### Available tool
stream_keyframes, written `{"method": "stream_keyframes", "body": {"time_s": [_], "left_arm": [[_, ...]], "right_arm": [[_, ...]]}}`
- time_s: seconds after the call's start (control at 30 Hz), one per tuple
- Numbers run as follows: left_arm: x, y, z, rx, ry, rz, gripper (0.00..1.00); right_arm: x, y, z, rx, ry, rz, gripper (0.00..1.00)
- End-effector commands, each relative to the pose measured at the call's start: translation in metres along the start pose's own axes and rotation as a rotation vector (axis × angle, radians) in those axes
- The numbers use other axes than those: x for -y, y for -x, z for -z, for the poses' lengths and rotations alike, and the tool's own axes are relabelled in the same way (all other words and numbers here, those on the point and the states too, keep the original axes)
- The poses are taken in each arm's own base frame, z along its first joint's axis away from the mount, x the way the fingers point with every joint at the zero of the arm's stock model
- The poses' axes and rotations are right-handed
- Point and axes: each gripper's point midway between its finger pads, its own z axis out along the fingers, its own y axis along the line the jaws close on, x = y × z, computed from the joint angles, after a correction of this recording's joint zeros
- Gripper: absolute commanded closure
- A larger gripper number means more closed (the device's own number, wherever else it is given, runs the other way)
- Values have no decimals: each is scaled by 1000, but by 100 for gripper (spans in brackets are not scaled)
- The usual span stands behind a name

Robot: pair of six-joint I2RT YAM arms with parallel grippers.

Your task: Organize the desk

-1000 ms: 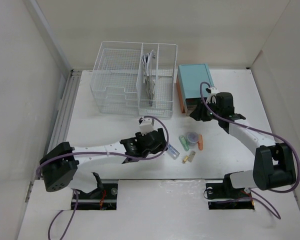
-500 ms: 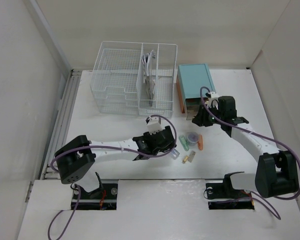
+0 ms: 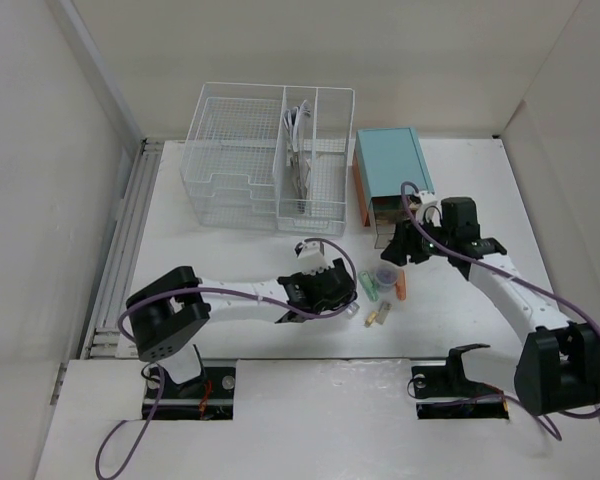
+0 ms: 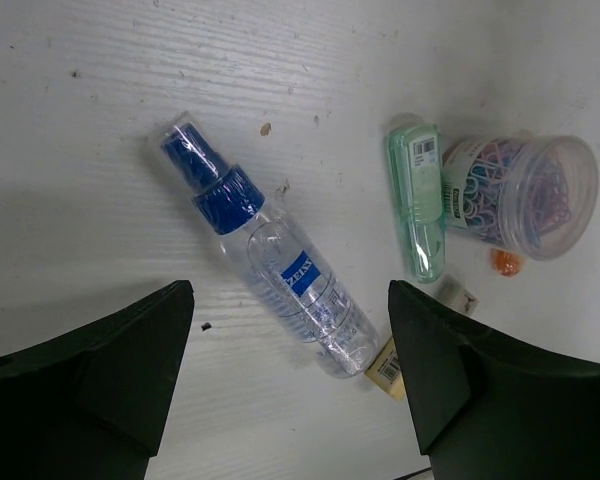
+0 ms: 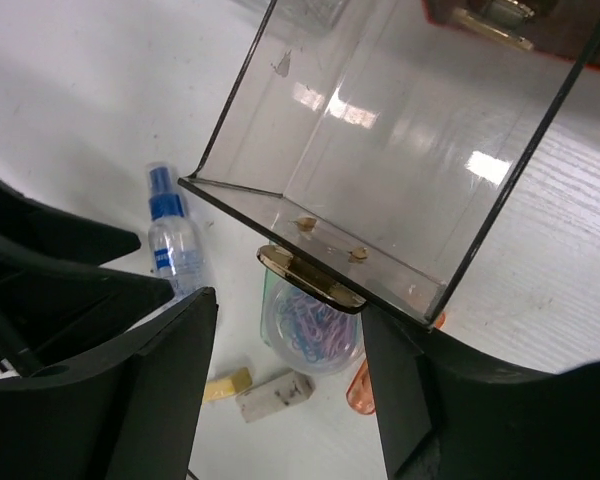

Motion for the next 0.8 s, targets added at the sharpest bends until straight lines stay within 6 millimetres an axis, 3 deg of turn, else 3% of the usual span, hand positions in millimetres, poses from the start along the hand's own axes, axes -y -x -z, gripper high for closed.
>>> {"method": "stream_keyframes", "body": {"time_s": [0.0,0.33,0.5,0.7,0.77], "left_arm": [[20,2,3,-3,-18,42,24],[18,-4,-3,-6,45,102,23],[11,-5,-4,-3,82,105,23],[3,-1,-14,-5,126,119,23],[11,0,-15,-12,111,117,23]], "right_arm": [[-25,10,15,25,96,64,35],[-56,6,39,25,223,168,35],[-76,18,62,108,269,237,35],[-86,42,86,218,271,273,35],[-87,43,89,229,276,277,34]]}}
